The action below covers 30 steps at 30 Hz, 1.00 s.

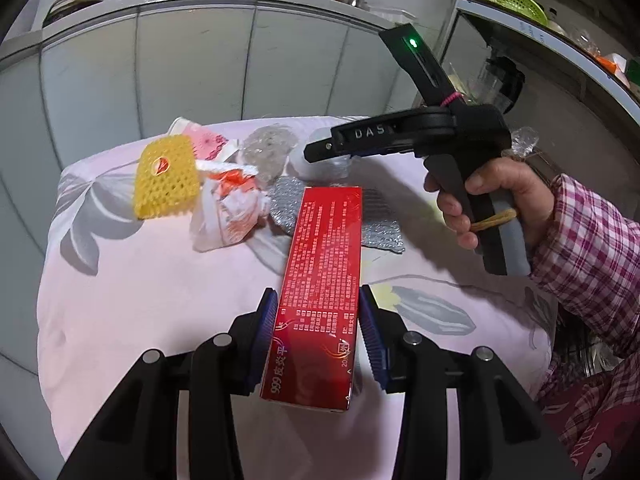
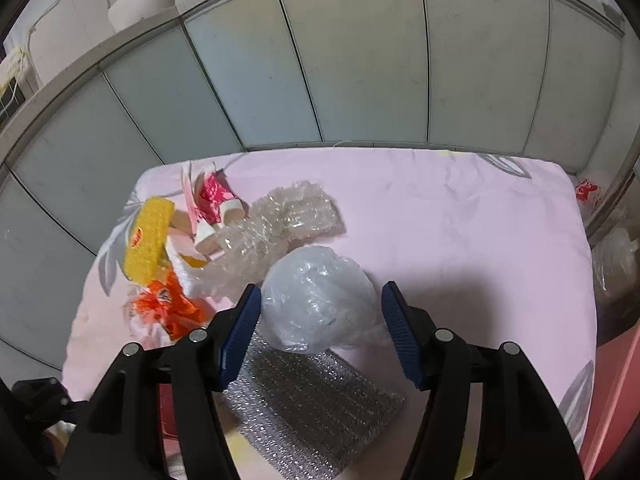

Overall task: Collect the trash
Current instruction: 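Grasp the red cardboard box with the left gripper while the right grasps the clear plastic bag, then carry the red box in the left gripper while the right carries the plastic bag to the pink bucket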

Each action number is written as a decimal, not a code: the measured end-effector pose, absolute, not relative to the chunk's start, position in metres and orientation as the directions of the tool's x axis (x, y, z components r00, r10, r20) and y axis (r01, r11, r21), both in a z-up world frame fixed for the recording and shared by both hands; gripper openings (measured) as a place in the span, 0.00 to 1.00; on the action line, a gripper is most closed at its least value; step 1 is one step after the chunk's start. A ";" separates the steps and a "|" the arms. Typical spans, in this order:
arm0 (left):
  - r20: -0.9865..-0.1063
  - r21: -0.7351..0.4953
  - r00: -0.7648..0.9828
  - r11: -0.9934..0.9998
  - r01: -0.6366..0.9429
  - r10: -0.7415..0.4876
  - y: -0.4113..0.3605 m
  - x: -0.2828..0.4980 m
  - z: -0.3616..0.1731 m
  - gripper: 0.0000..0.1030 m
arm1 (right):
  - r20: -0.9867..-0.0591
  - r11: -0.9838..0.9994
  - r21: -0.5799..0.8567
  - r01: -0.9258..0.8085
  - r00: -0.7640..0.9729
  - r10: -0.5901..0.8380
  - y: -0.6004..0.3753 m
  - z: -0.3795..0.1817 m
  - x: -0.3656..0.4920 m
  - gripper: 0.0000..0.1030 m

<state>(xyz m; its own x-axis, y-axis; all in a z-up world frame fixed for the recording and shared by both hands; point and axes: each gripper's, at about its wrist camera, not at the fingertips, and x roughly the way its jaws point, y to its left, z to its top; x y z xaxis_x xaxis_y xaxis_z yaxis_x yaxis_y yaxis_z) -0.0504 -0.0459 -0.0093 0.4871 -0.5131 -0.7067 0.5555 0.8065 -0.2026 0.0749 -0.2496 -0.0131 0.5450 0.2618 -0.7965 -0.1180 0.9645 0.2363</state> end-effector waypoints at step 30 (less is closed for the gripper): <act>-0.670 -0.193 0.576 0.860 0.473 -0.468 -0.083 -0.072 0.025 0.39 | -0.707 0.981 0.192 0.023 0.697 0.122 -0.321 0.036 -0.061 0.35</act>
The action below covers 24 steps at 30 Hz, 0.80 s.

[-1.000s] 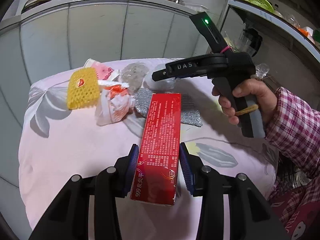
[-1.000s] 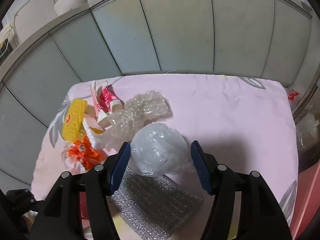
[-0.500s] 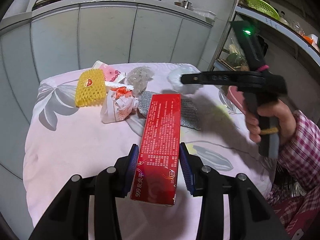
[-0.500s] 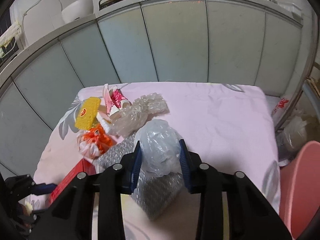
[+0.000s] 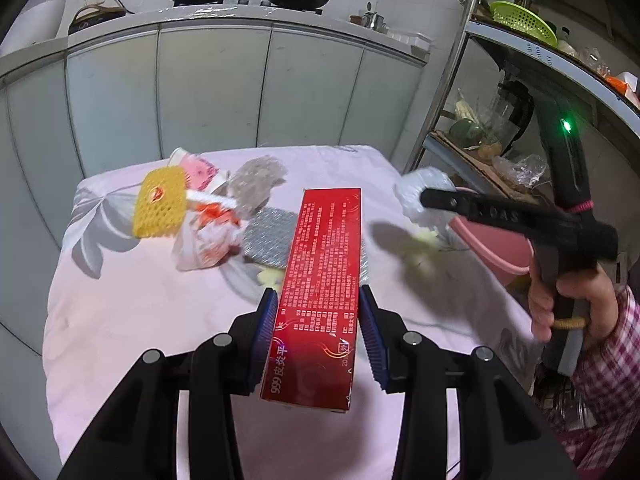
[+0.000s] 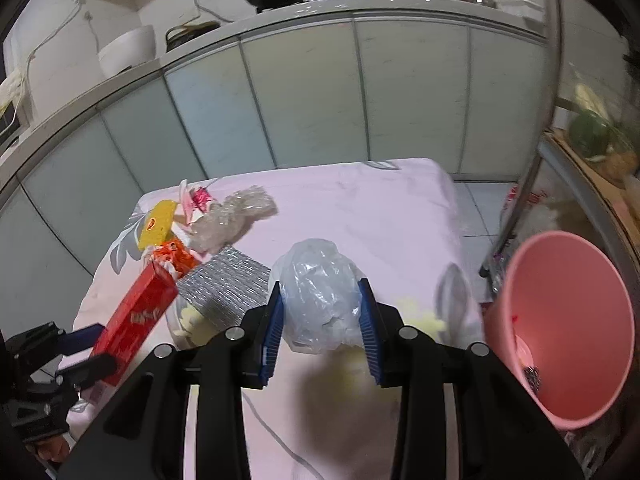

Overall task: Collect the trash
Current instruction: 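Carry the red box in the left gripper while the right carries the plastic bag to the pink bucket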

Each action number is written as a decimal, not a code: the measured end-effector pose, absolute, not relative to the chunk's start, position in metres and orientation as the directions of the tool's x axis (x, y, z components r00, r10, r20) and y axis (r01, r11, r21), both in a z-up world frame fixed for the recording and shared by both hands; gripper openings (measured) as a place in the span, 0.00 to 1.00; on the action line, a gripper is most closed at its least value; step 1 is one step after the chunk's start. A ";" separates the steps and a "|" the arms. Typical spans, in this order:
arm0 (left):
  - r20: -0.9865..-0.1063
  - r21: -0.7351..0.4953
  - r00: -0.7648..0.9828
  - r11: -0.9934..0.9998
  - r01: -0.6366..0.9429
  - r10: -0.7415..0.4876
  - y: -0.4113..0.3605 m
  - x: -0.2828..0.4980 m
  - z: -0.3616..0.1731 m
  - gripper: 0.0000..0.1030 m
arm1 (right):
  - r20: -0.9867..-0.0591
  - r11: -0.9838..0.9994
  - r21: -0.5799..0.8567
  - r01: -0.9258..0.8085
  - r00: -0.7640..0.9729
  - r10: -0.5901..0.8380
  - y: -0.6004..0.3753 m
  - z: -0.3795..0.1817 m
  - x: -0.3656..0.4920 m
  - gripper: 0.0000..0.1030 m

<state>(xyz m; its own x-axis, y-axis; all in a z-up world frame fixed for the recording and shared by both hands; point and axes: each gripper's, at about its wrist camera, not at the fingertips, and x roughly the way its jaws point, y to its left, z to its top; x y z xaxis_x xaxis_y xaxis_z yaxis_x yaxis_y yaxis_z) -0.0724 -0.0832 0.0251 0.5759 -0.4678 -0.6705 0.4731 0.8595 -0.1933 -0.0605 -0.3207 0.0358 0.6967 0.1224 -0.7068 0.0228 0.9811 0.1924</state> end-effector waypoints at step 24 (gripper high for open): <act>-0.646 -0.151 0.558 0.803 0.576 -0.521 -0.225 -0.060 0.052 0.39 | -0.697 0.932 0.216 0.290 0.715 -0.060 -0.435 0.030 -0.136 0.35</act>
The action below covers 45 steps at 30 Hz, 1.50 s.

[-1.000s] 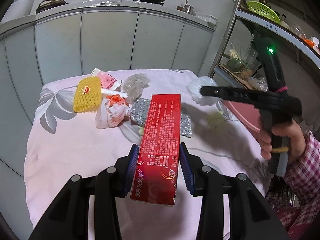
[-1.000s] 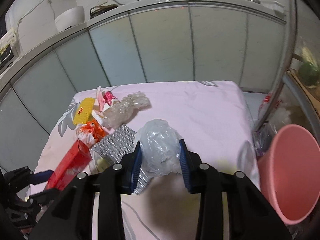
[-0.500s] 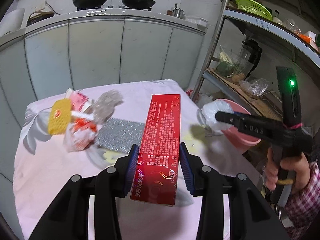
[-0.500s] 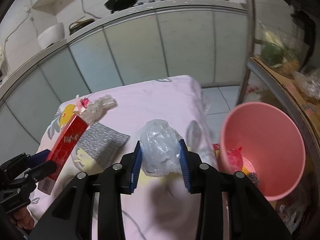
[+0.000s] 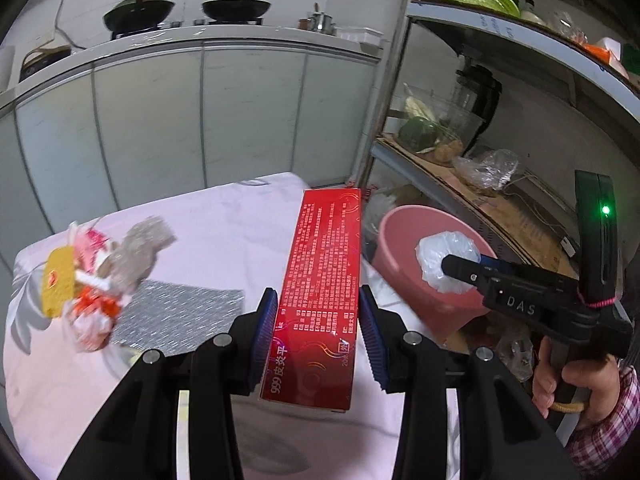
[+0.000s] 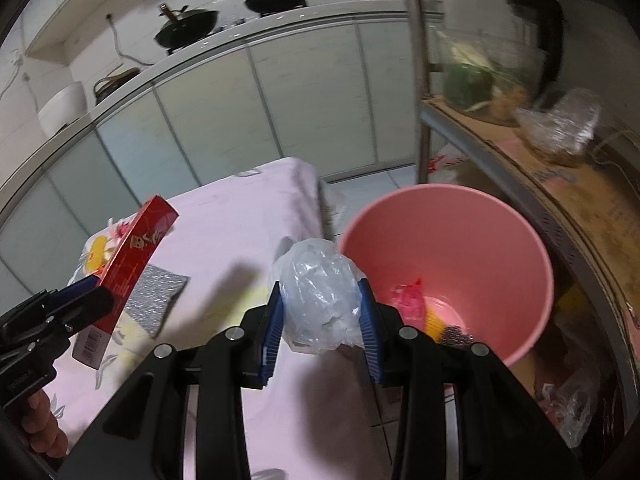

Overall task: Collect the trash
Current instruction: 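Carry the red box in the left gripper while the right carries the plastic bag to the pink bucket, then open both grippers to drop the red box and plastic bag into the bucket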

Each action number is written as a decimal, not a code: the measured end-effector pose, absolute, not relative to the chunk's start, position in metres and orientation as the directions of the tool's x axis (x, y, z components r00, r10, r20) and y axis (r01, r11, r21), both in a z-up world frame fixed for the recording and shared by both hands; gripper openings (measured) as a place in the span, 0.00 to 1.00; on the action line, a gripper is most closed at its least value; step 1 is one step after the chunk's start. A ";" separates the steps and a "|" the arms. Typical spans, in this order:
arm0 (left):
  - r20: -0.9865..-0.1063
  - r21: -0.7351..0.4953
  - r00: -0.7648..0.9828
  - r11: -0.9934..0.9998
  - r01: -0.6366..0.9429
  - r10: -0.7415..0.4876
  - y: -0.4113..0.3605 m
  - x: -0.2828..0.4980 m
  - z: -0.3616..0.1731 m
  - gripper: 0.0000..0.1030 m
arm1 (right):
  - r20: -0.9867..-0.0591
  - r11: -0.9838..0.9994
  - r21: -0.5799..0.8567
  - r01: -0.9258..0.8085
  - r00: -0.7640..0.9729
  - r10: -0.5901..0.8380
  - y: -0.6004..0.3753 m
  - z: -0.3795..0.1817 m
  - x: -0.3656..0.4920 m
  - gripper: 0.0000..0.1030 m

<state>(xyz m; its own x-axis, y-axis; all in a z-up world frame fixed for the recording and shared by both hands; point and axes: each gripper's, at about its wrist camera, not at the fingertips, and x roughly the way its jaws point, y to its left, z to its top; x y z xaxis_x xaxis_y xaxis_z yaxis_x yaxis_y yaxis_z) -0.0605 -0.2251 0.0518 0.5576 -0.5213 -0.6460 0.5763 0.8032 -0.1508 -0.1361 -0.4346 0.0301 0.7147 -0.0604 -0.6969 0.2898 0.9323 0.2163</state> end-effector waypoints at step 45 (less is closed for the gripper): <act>-0.756 -0.164 0.361 0.692 0.703 -0.546 -0.439 -0.018 -0.015 0.40 | -0.788 0.865 0.133 0.484 0.581 -0.204 -0.532 -0.025 -0.150 0.35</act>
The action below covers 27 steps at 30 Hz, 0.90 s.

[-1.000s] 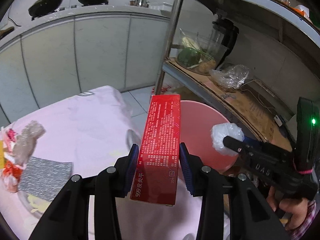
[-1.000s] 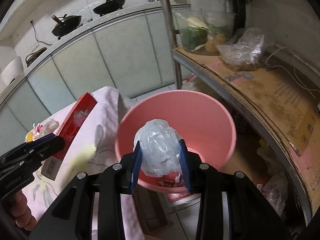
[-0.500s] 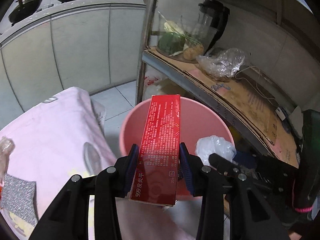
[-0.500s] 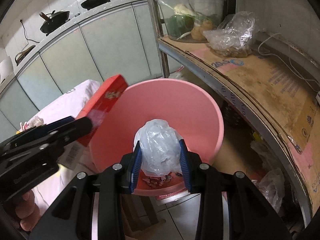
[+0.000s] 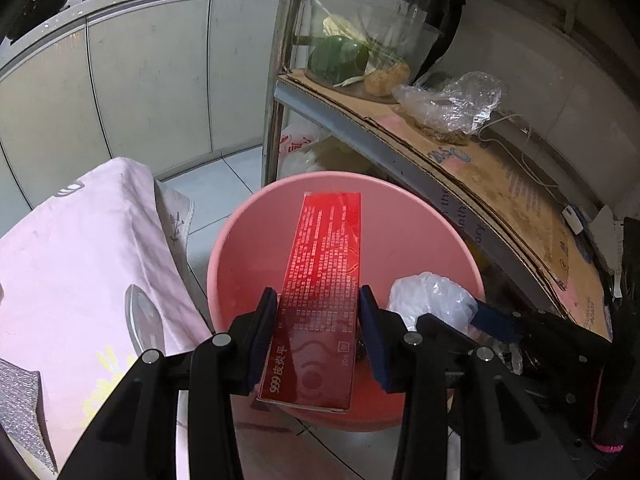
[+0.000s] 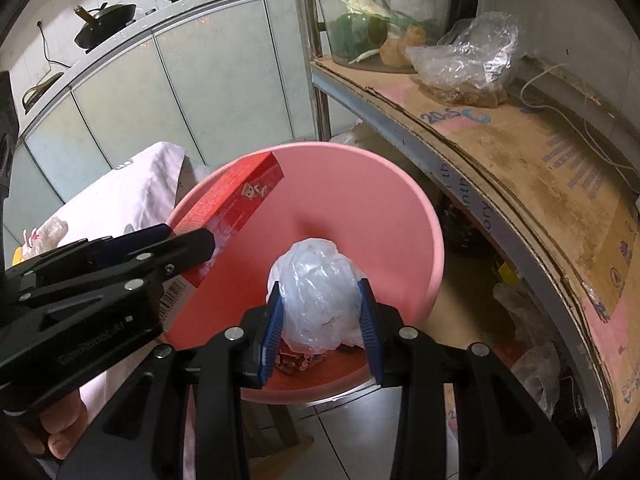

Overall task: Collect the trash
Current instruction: 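Open both grippers to drop the red box and plastic bag into the bucket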

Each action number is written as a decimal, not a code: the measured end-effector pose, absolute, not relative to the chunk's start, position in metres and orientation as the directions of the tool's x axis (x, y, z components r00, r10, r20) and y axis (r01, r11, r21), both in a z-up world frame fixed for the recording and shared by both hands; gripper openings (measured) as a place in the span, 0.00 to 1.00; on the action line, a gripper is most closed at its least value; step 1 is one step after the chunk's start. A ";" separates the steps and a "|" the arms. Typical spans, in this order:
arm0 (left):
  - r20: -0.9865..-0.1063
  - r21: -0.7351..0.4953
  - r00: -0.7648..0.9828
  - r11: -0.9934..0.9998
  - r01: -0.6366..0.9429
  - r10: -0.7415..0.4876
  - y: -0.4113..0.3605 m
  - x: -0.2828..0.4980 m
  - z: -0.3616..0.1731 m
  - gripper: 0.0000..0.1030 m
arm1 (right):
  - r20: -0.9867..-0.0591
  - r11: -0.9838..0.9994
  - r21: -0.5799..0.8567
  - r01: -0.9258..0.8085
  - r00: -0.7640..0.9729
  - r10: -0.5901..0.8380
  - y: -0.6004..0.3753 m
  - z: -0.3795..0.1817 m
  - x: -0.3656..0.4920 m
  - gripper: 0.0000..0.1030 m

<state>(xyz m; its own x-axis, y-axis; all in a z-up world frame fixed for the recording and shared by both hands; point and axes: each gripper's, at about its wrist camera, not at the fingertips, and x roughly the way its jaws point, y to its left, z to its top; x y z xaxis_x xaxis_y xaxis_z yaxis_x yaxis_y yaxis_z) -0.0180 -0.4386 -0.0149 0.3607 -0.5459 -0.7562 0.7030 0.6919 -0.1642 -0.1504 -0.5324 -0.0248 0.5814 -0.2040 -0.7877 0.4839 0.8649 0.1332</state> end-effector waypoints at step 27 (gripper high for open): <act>-0.720 -0.173 0.394 0.698 0.695 -0.571 -0.414 -0.030 0.014 0.52 | -0.775 0.871 0.168 0.462 0.608 -0.173 -0.521 -0.015 -0.155 0.52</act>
